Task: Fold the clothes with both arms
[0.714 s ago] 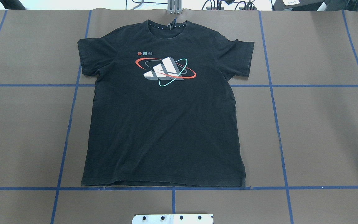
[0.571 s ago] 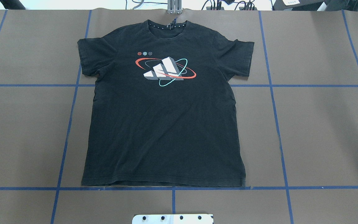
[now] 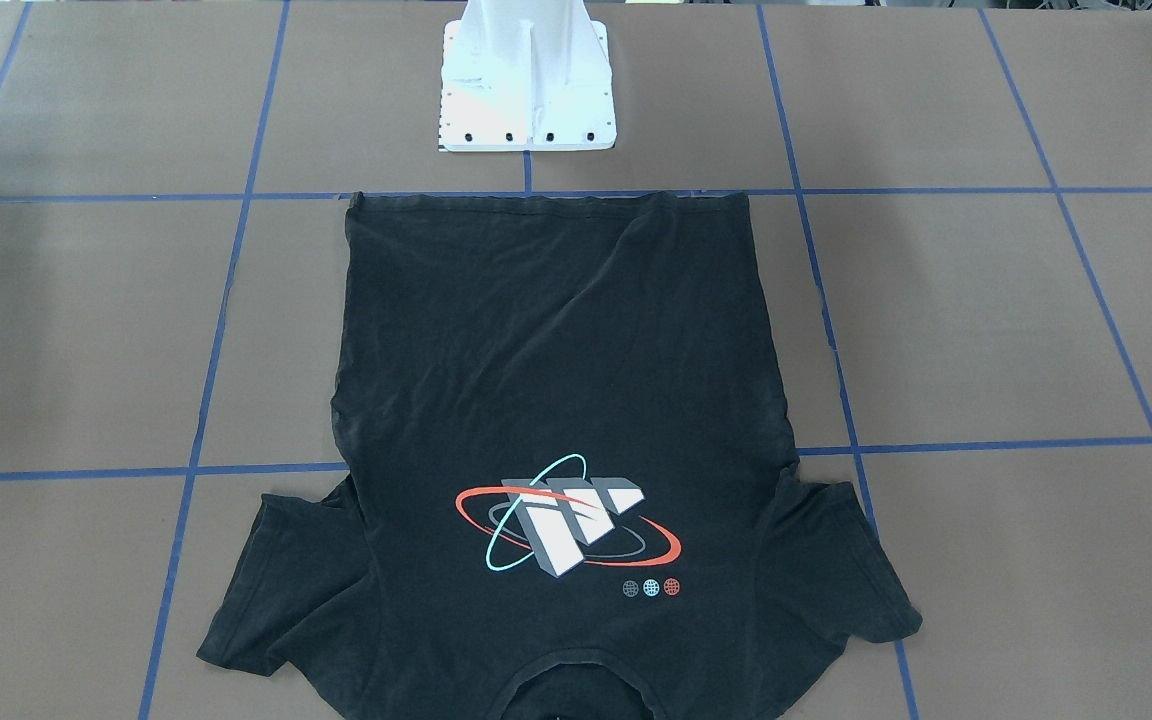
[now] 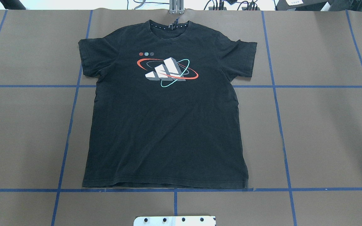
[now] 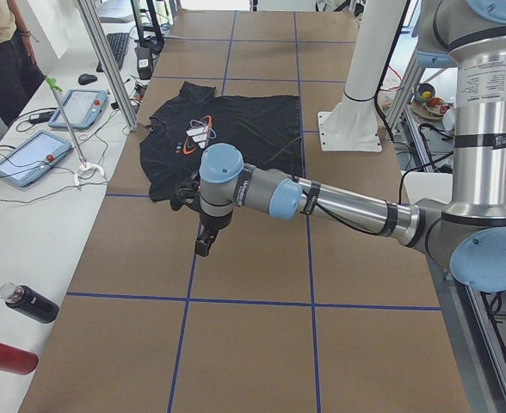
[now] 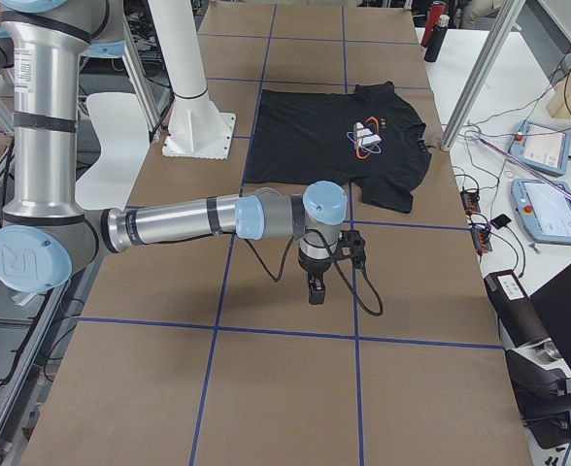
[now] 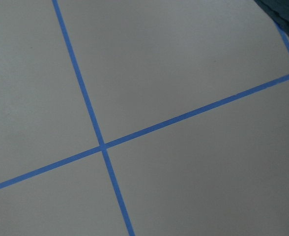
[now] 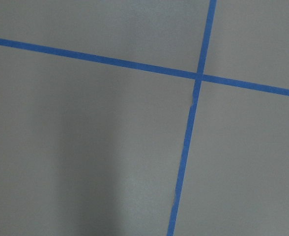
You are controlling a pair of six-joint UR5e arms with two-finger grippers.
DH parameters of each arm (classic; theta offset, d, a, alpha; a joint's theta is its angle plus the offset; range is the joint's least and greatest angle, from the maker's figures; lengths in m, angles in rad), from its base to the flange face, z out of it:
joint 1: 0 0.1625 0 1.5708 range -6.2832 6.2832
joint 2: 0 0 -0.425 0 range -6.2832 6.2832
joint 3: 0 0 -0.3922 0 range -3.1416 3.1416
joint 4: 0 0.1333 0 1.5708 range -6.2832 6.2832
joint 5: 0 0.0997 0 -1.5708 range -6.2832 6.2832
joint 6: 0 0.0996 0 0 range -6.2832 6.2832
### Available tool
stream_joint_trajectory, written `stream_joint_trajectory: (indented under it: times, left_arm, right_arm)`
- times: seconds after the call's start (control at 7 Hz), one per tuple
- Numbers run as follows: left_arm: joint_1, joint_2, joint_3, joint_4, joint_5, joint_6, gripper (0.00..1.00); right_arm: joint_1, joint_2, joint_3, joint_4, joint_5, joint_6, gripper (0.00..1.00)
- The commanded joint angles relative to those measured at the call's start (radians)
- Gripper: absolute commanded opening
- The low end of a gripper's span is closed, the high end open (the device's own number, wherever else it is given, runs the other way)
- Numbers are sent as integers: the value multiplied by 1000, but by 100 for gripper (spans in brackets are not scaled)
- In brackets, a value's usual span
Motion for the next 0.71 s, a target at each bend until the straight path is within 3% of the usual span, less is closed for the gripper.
stream_joint_trajectory:
  times: [0.0,0.57]
  left_arm:
    - [0,4,-2,-1,-29,2,99]
    - [0,4,9,-10,-33,-2,100]
  right_arm:
    - [-6,6,0,2,3,-1,100]
    - [-35,16,-15,48,93,63,100]
